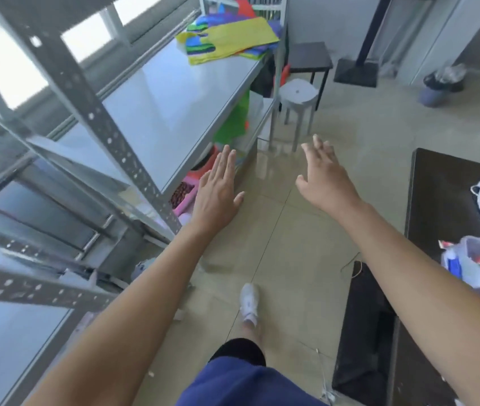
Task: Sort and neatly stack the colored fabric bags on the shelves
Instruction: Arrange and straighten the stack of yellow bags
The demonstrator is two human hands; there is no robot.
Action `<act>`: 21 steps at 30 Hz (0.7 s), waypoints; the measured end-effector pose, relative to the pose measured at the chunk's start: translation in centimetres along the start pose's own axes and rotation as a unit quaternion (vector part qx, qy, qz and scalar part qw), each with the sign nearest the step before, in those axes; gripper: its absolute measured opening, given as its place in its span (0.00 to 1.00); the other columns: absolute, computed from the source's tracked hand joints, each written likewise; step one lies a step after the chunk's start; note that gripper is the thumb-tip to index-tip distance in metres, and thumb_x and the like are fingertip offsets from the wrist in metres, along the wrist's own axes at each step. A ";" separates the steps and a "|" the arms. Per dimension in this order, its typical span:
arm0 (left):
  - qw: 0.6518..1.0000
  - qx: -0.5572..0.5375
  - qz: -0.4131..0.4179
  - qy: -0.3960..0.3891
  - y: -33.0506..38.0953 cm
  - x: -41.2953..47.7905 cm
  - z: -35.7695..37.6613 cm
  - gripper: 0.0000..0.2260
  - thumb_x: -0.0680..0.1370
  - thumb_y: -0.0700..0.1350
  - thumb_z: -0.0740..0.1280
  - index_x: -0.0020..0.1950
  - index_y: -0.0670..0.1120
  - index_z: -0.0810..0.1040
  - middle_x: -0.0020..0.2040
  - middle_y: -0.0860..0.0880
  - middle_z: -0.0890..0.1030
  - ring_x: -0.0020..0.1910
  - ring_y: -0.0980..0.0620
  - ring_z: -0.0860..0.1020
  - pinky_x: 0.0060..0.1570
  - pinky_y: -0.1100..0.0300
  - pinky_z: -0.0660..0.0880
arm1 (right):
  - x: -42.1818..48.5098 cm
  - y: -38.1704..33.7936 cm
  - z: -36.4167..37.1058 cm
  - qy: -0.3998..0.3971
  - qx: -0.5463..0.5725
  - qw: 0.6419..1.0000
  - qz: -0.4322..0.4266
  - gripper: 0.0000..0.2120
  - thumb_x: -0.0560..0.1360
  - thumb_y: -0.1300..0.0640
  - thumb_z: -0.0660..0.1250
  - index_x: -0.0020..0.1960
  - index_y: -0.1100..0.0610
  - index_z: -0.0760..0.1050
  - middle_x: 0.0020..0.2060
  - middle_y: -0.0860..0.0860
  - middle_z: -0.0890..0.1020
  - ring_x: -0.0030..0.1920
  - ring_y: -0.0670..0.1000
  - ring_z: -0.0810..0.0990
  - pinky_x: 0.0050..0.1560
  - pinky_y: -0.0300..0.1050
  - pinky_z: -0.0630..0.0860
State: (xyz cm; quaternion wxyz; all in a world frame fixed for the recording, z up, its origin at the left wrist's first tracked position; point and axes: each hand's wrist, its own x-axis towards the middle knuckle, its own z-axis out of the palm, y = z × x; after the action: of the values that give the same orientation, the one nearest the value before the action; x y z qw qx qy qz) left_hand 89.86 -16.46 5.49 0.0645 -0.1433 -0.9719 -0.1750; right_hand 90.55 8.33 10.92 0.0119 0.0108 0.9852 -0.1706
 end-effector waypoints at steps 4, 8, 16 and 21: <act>1.000 -0.013 -0.019 -0.016 -0.8 8.9 2.6 0.44 0.79 0.50 0.70 0.85 0.46 0.44 0.86 0.48 0.45 0.84 0.50 0.47 0.80 0.47 0.57 | 9.3 2.8 -0.8 -0.016 -0.011 1.000 -0.006 0.32 0.81 0.57 0.63 0.82 0.55 0.55 0.85 0.54 0.47 0.84 0.57 0.46 0.74 0.61 0.67; 0.999 -0.013 -0.041 -0.033 -1.1 19.1 4.4 0.44 0.80 0.51 0.70 0.85 0.46 0.43 0.85 0.48 0.43 0.84 0.49 0.48 0.79 0.49 0.55 | 19.6 5.2 -2.6 -0.033 -0.005 0.999 -0.009 0.33 0.81 0.57 0.63 0.82 0.55 0.54 0.85 0.53 0.46 0.84 0.56 0.45 0.76 0.62 0.65; 0.997 0.010 -0.059 -0.053 0.5 41.0 7.2 0.41 0.79 0.51 0.68 0.84 0.45 0.47 0.85 0.46 0.48 0.83 0.46 0.54 0.76 0.44 0.63 | 40.8 12.1 -5.5 -0.028 -0.005 0.998 -0.059 0.31 0.80 0.57 0.64 0.80 0.56 0.58 0.84 0.54 0.51 0.83 0.57 0.50 0.76 0.63 0.66; 0.991 0.036 -0.111 -0.059 0.4 51.9 10.2 0.40 0.80 0.49 0.68 0.84 0.43 0.47 0.85 0.45 0.47 0.84 0.47 0.51 0.76 0.43 0.61 | 54.7 16.8 -6.9 -0.050 -0.006 0.994 -0.097 0.28 0.79 0.60 0.63 0.77 0.60 0.62 0.81 0.55 0.58 0.81 0.60 0.56 0.73 0.63 0.69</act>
State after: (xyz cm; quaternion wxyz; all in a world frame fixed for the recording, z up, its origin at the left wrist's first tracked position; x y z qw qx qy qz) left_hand 39.85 0.83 5.21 -0.0072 -0.0422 -0.9896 -0.1373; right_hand 36.18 27.38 10.26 0.0448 -0.0934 0.9807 -0.1658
